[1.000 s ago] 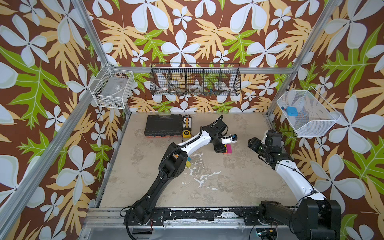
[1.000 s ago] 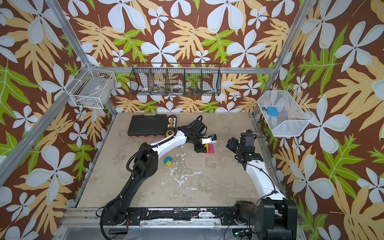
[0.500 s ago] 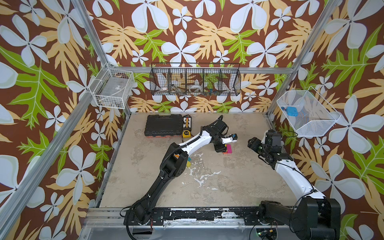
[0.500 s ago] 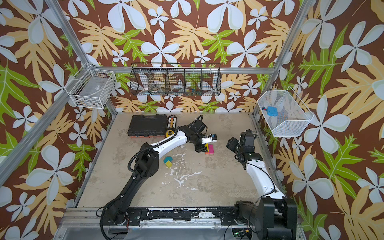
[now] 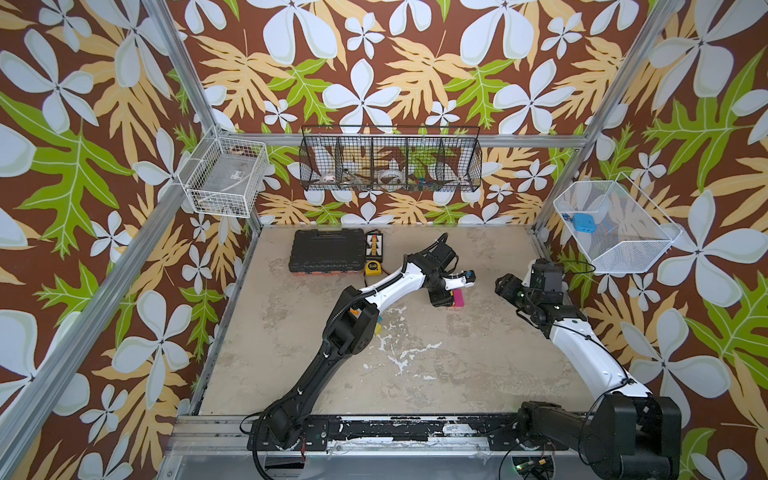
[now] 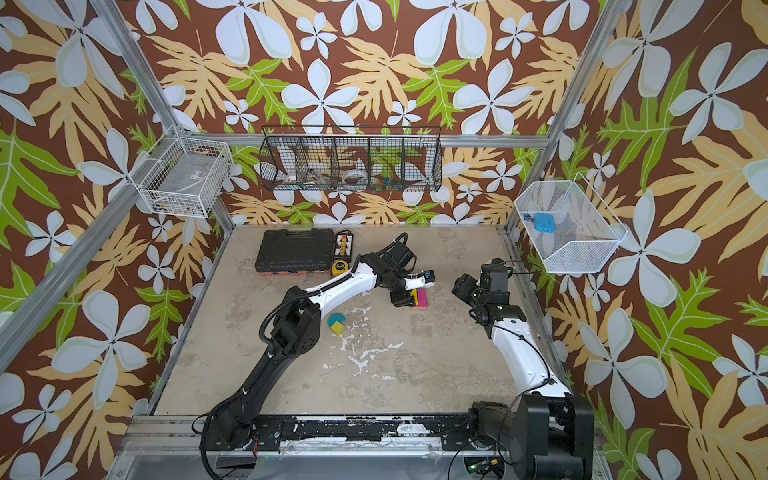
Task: Build the wood block tower
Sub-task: 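Lower the yellow block beside the magenta block on the tower, then open the left gripper and pull it back from the tower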
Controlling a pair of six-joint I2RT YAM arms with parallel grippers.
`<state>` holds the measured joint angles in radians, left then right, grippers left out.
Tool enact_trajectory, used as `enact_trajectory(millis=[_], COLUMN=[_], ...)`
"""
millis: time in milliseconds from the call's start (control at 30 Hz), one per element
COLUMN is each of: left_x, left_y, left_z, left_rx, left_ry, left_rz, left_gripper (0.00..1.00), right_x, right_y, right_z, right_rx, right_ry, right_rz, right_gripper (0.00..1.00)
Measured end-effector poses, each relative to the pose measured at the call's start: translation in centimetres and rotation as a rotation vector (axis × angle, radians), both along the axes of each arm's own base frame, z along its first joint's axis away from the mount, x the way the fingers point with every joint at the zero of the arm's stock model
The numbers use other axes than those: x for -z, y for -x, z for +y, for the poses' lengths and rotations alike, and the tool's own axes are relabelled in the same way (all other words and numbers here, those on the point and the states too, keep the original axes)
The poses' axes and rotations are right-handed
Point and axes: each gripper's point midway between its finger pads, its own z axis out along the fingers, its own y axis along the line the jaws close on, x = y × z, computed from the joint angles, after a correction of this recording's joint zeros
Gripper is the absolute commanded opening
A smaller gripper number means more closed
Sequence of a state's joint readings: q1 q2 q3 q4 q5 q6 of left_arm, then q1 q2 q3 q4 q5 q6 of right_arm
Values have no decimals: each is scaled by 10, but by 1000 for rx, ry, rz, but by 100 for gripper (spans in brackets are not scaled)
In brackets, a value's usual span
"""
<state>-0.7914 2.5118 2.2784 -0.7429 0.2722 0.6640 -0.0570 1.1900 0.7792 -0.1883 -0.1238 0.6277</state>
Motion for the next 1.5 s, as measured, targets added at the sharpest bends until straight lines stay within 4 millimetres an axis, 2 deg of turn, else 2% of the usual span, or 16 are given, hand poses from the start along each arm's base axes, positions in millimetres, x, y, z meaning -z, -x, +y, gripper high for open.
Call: enact_trajectory(millis=[800, 933, 1067, 1300, 1333, 1367, 1500], left_x=[2, 3, 4, 3, 3, 2, 4], left_y=[3, 2, 2, 0, 0, -1, -3], left_z=[-7, -7, -7, -8, -8, -8, -6], left_rx=[15, 13, 11, 4, 2, 0, -14], left_ry=[1, -2, -4, 0, 0, 1, -10], left_rz=[-6, -9, -11, -17, -19, -22, -29], left_gripper=[7, 12, 25, 43, 51, 99, 100], right_x=[-1, -1, 1, 6, 7, 7, 7], right_y=[-1, -1, -1, -2, -2, -2, -2], right_z=[1, 1, 1, 2, 2, 2, 2], right_rx=[-3, -5, -6, -8, -8, -8, -8], right_ry=[-2, -4, -5, -8, -8, -8, -8], right_rz=[-2, -1, 4, 19, 20, 21, 21], right_gripper=[70, 70, 70, 70, 70, 70, 70])
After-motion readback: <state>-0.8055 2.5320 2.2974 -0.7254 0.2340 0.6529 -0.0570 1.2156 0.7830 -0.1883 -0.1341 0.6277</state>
